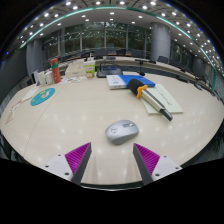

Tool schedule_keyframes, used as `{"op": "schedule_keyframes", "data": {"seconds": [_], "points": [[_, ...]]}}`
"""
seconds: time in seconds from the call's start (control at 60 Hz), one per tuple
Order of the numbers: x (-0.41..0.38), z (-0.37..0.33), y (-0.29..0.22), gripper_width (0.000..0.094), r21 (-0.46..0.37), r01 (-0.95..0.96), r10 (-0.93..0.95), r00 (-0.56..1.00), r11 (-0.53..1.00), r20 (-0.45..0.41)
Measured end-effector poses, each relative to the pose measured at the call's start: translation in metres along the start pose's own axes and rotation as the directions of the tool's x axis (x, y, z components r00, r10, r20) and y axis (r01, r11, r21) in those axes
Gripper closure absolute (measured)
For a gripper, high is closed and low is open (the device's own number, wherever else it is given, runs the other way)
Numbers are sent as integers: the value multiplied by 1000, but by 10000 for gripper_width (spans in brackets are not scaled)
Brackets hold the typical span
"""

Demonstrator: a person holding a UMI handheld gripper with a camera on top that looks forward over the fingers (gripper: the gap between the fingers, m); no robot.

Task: Arrange mouse

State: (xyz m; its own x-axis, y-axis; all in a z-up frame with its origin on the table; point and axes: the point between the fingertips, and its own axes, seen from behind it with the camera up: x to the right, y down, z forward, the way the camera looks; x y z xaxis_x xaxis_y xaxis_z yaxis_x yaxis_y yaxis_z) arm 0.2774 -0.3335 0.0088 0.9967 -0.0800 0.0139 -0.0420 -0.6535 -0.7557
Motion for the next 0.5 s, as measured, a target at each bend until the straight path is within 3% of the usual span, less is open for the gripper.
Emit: {"op": "schedule_keyframes", "data": {"seconds": [0.367, 0.433, 0.5], "points": [[7, 73, -43, 96, 21, -43, 42, 998, 999, 40], [7, 81, -48, 137, 25, -34, 33, 999, 999, 37], [9, 88, -50, 254, 28, -18, 17, 999, 999, 28]]}}
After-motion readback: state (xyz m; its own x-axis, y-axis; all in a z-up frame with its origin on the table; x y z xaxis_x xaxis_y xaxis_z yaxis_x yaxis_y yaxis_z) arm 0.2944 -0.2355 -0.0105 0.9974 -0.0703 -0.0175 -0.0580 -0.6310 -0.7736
